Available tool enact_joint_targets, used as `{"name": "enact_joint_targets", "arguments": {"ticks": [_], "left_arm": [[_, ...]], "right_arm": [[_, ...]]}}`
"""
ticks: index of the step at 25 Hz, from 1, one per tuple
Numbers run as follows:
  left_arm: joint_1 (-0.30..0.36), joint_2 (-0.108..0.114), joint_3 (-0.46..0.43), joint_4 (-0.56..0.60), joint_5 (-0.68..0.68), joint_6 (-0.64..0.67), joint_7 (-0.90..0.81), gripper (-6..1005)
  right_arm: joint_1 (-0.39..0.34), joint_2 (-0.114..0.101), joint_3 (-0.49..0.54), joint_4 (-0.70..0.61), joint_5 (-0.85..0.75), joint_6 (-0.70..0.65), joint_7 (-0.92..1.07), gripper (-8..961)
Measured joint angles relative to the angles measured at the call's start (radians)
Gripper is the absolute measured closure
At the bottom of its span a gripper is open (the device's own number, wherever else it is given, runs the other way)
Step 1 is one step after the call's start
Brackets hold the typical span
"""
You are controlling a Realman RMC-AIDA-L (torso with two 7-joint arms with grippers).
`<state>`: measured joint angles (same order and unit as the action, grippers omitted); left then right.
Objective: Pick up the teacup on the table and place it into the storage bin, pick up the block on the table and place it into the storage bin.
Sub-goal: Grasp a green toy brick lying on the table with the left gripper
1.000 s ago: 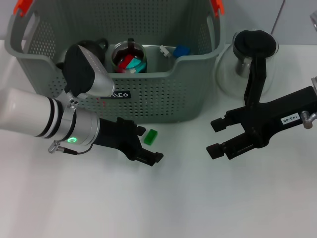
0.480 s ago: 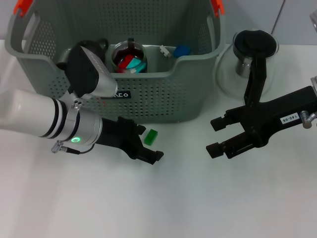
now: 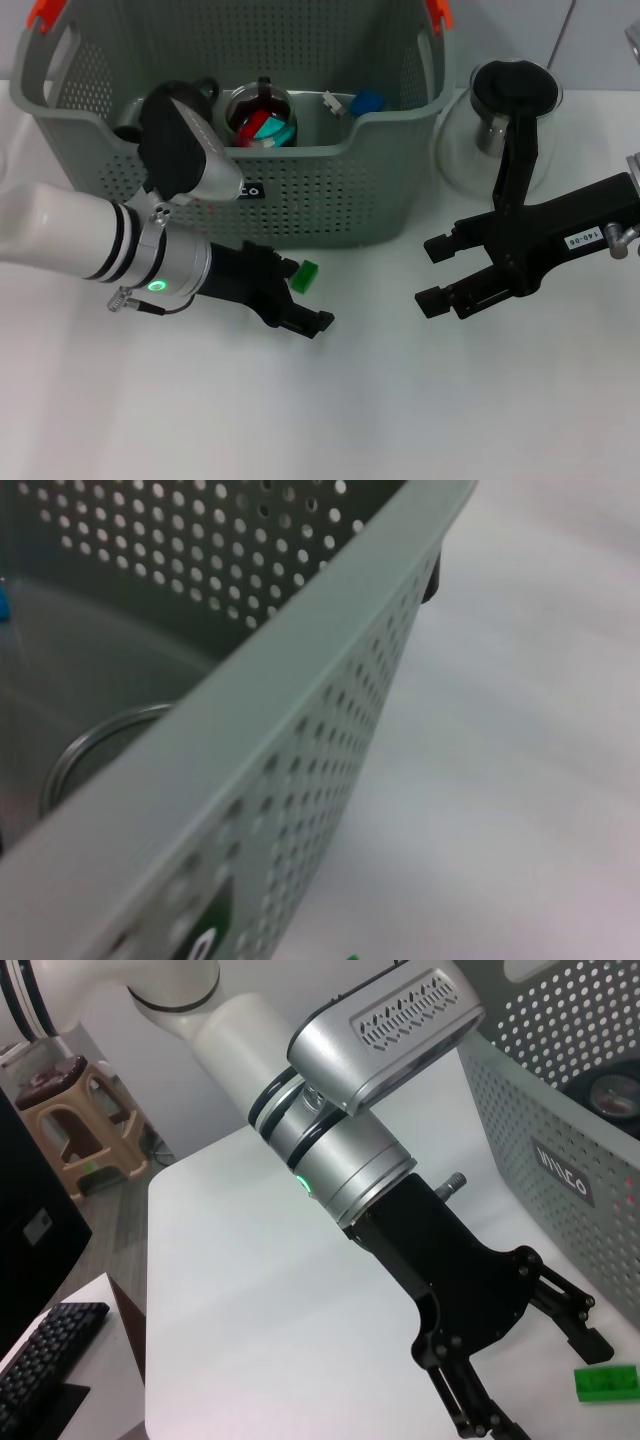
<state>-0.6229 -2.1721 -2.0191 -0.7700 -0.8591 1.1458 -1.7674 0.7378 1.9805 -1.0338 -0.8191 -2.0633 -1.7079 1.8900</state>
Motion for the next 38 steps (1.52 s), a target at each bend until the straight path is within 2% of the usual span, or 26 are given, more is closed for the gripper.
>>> {"name": "enact_joint_targets", "arguments": {"ticks": [12, 20, 38], "left_arm": [[-0.006, -0.002, 0.043, -0.002, -0.056, 0.063, -0.008, 51], [0.004, 0.004, 0.035, -0.031, -0.096, 0.13, -0.008, 52], [0.022, 0.003, 0.033, -0.015, -0.083, 0.005, 0.009, 51]], "right_arm": [[-0.001, 0.0, 0.002, 0.0, 0.0, 0.0, 0.0, 8], [-0.002, 0.0, 0.007, 0.0, 0.0, -0.005, 0.0, 8], [-0.003, 0.0, 0.008, 0.001, 0.0, -0.001, -0.009, 9]]}}
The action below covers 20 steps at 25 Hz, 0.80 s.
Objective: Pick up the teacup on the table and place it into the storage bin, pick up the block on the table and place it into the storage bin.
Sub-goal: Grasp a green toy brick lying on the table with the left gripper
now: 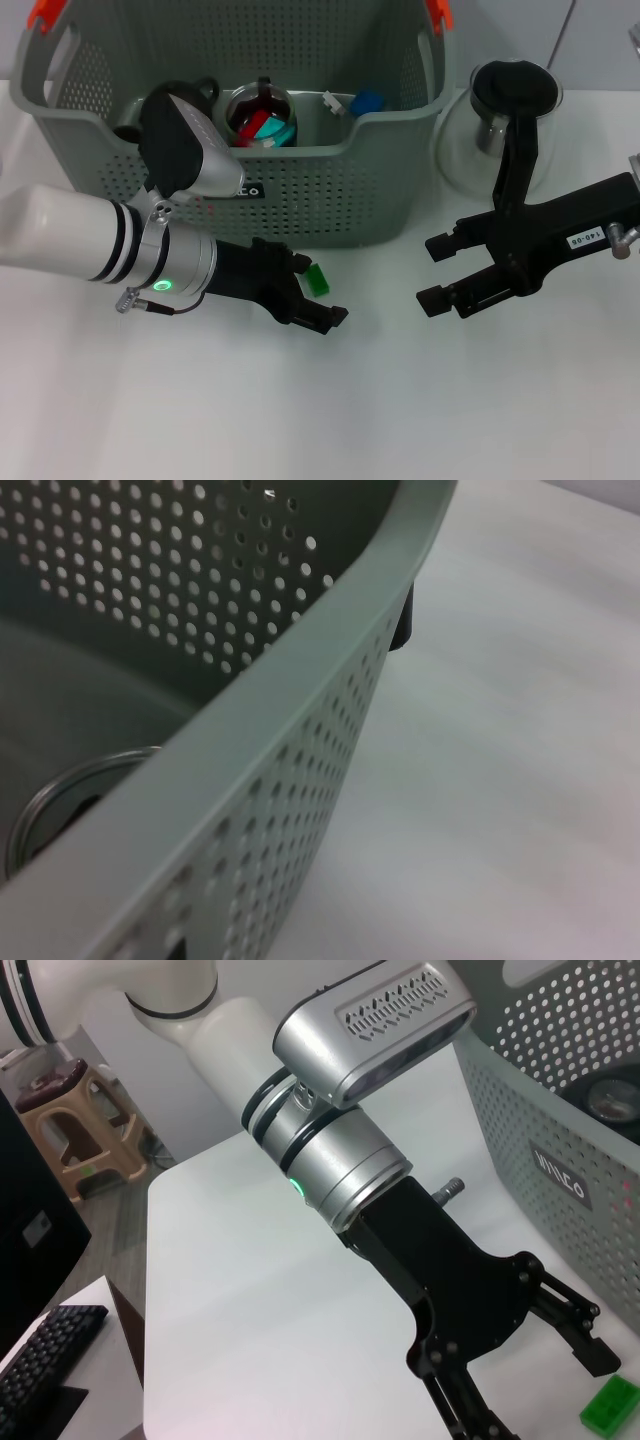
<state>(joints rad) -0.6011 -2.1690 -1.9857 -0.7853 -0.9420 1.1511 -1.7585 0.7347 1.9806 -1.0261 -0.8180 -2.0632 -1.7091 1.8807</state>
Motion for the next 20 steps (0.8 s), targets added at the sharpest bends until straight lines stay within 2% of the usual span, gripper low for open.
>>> {"name": "enact_joint_targets", "arguments": {"ticks": [20], "left_arm": [[-0.011, 0.0, 0.006, 0.042, -0.002, -0.066, 0.042, 52]], "right_arm": [[-0.002, 0.001, 0.002, 0.002, 0.0, 0.0, -0.003, 8]]}}
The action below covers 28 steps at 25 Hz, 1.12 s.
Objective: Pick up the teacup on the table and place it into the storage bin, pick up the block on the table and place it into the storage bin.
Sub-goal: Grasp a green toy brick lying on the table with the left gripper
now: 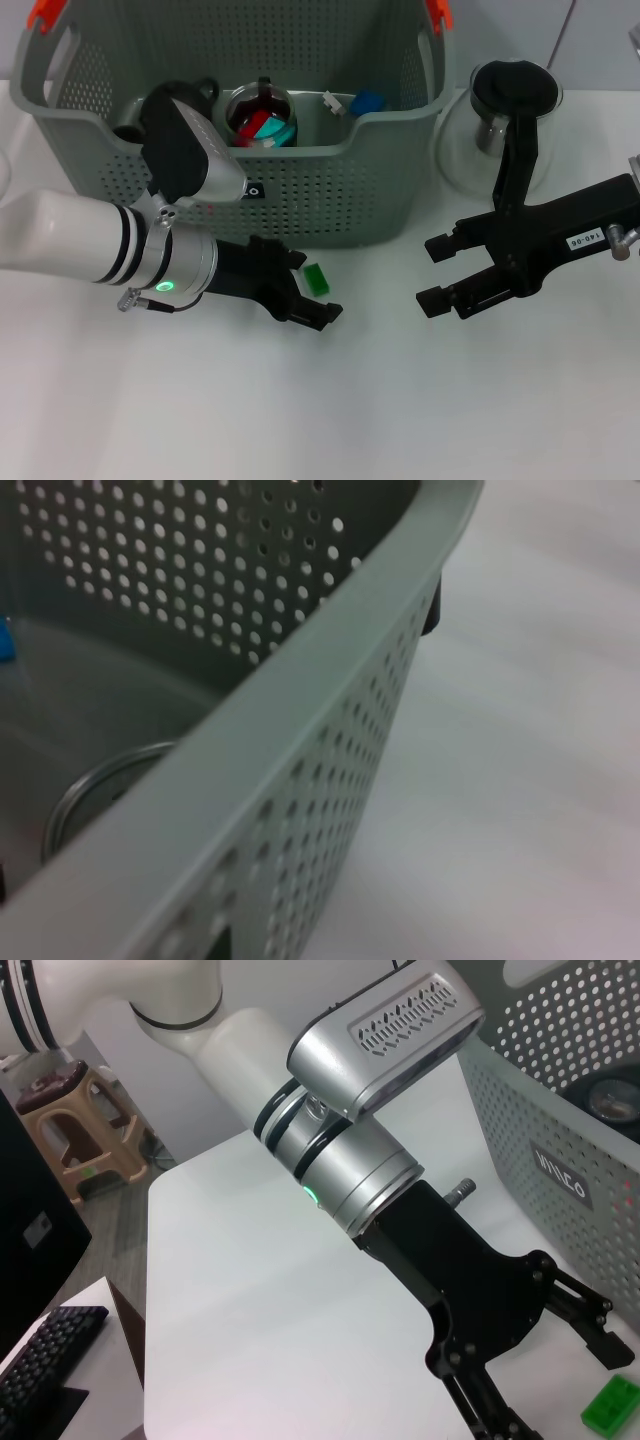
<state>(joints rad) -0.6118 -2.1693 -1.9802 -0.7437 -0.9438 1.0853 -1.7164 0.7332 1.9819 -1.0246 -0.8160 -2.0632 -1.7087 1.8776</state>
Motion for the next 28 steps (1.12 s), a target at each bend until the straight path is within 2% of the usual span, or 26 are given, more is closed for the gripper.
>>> {"name": "enact_joint_targets", "arguments": {"ticks": [11, 26, 28], "left_arm": [[-0.004, -0.004, 0.041, 0.011, -0.007, -0.028, 0.003, 51], [-0.008, -0.004, 0.05, 0.01, -0.012, -0.028, 0.0, 52], [-0.008, -0.004, 0.05, 0.01, -0.012, -0.028, 0.0, 92]], "right_arm": [[0.0, 0.002, 0.0, 0.0, 0.0, 0.0, 0.0, 8], [0.0, 0.003, 0.002, 0.0, 0.002, 0.0, 0.0, 9], [0.0, 0.003, 0.001, 0.0, 0.002, 0.0, 0.0, 9]]}}
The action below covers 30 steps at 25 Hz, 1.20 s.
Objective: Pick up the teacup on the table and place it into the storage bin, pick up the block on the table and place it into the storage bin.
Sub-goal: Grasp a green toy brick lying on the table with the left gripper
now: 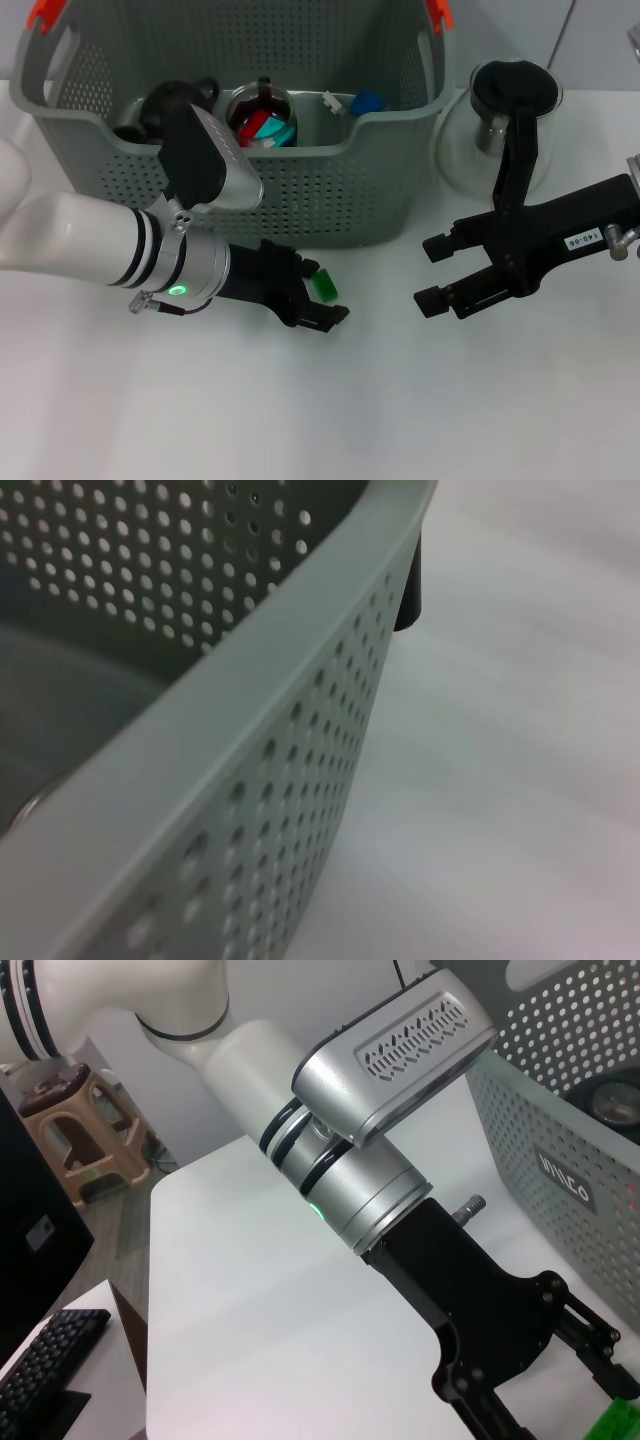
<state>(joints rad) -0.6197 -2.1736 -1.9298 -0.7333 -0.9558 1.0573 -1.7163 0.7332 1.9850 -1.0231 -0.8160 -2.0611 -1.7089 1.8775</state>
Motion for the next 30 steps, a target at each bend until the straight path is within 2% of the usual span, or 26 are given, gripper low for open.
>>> {"name": "enact_joint_targets", "arguments": {"ticks": [3, 14, 19, 28, 30], "left_arm": [[0.0, 0.0, 0.002, 0.0, 0.0, 0.0, 0.003, 153], [-0.006, 0.0, 0.037, -0.008, -0.012, -0.002, 0.004, 494], [-0.01, 0.003, 0.037, -0.015, -0.026, 0.016, 0.006, 493], [-0.011, 0.001, 0.037, -0.026, -0.026, 0.073, 0.003, 327], [-0.011, -0.001, 0.046, -0.03, -0.026, 0.053, 0.003, 244]], "right_arm": [[0.0, 0.001, 0.0, 0.0, 0.001, 0.0, 0.0, 9], [-0.002, 0.006, 0.0, 0.0, 0.002, 0.0, -0.002, 8], [-0.002, 0.006, 0.011, -0.001, 0.001, 0.0, -0.002, 8], [-0.002, 0.006, 0.014, -0.002, 0.0, 0.0, -0.004, 8], [-0.002, 0.006, 0.014, -0.002, 0.0, 0.0, -0.004, 9]]}}
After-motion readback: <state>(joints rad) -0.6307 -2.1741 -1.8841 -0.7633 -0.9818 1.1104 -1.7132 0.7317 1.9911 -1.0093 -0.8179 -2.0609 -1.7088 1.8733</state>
